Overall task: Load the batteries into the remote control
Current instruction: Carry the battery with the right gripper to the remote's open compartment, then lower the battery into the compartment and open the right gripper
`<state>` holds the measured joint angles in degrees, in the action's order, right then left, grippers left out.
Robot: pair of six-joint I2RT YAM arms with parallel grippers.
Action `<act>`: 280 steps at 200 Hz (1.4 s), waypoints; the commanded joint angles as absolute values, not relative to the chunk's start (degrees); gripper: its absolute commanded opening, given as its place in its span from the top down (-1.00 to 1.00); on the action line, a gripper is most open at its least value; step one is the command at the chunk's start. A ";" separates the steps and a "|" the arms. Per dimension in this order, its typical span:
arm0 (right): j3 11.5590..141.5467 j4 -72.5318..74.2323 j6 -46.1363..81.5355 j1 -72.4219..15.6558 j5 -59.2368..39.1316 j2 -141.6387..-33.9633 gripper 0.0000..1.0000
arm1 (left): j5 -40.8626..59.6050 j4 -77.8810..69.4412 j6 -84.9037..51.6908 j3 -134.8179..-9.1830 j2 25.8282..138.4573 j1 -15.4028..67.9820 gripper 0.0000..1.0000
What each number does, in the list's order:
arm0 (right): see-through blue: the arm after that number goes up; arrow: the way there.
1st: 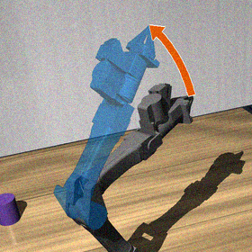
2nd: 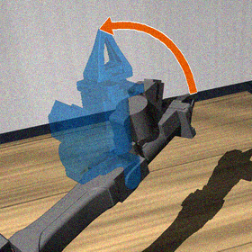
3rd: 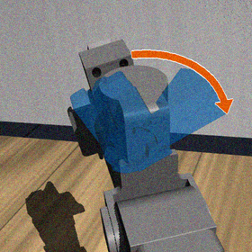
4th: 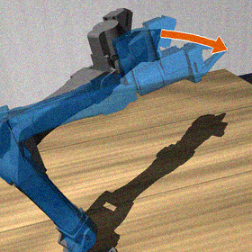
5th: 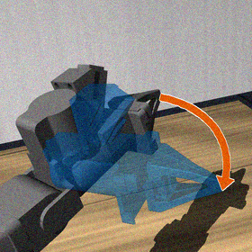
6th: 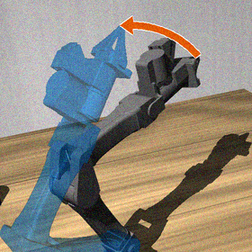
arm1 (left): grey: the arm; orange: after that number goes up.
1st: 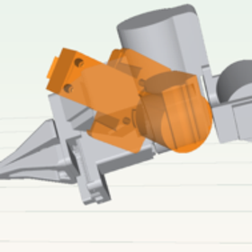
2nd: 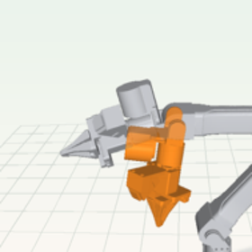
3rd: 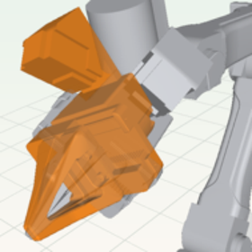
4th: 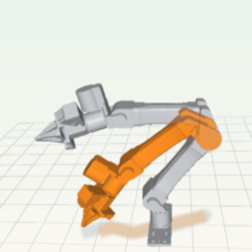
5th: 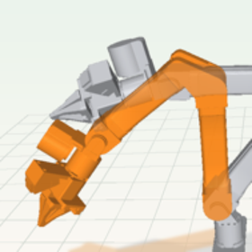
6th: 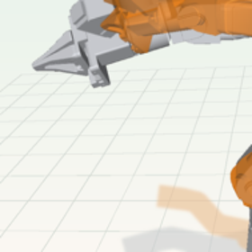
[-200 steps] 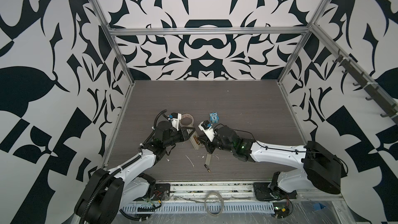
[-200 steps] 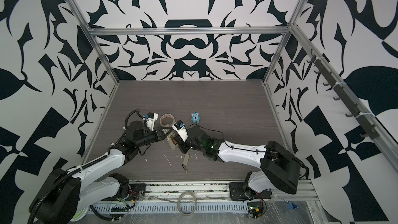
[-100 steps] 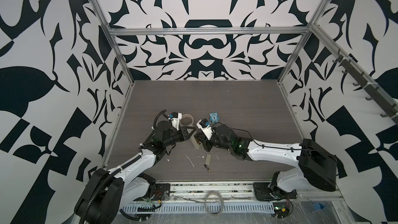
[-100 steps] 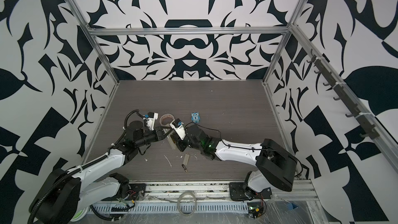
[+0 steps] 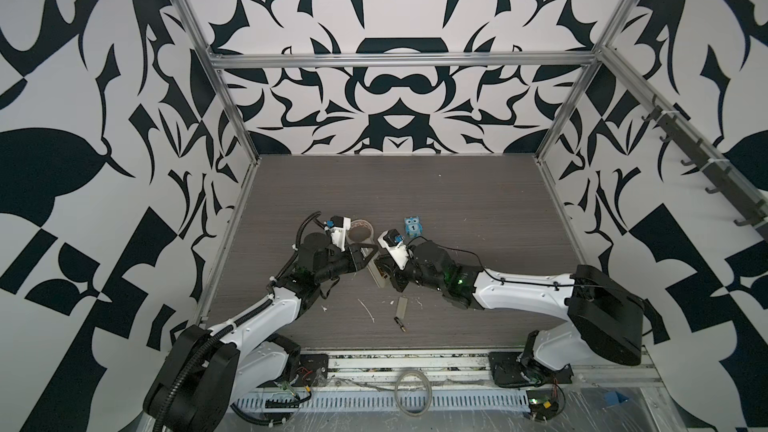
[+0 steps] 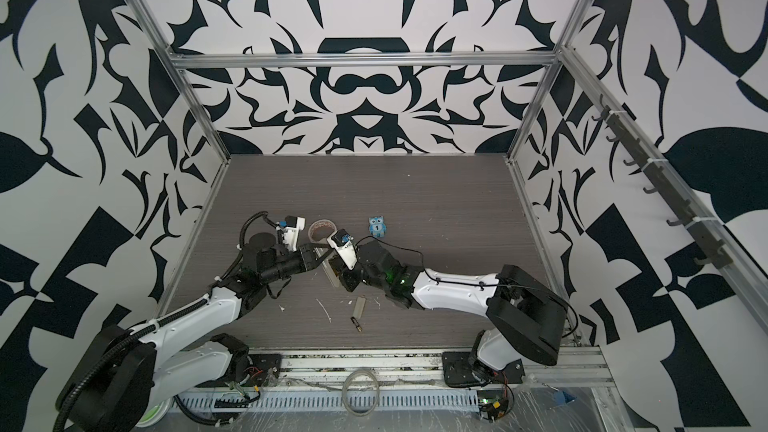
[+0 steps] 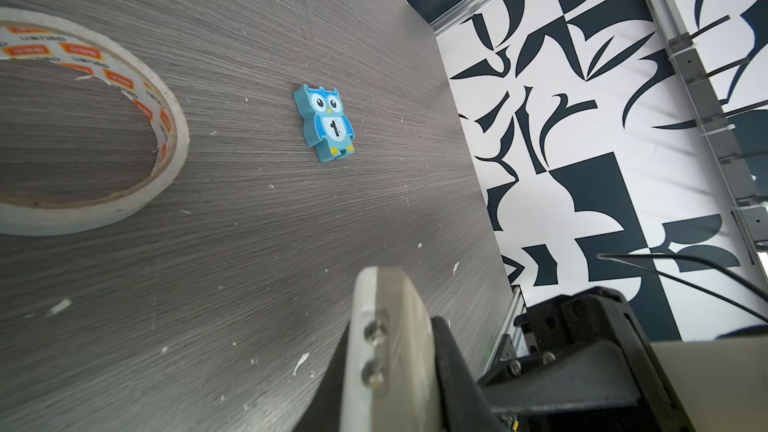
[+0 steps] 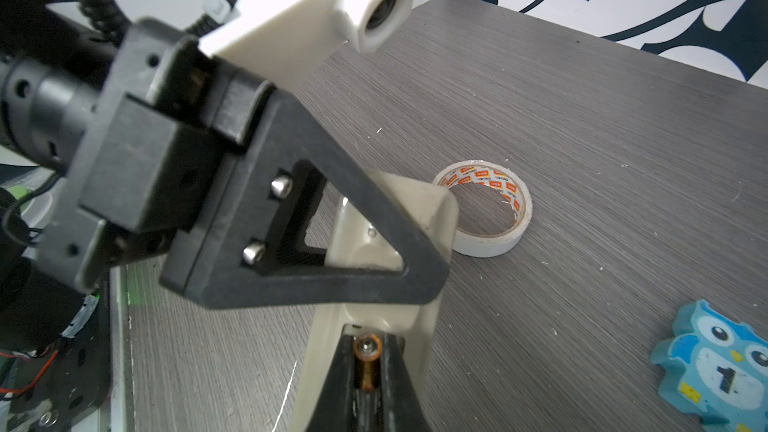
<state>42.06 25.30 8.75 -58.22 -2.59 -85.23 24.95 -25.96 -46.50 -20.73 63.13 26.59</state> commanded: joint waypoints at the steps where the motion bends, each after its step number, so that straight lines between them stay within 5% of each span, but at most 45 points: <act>1: 43.68 28.14 8.04 -58.45 -1.24 -85.12 1.00 | 25.84 -28.29 -46.67 -21.56 62.95 26.53 1.00; 155: 43.85 28.00 8.17 -58.45 2.22 -88.47 1.00 | 25.58 -26.29 -46.77 -22.63 62.28 26.46 1.00; 280: 43.17 28.83 8.11 -58.44 5.01 -88.55 0.67 | 26.33 -27.94 -46.82 -22.61 64.15 26.46 1.00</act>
<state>42.28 28.21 8.67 -58.76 1.43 -88.68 23.73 -25.56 -46.48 -20.78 64.27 26.52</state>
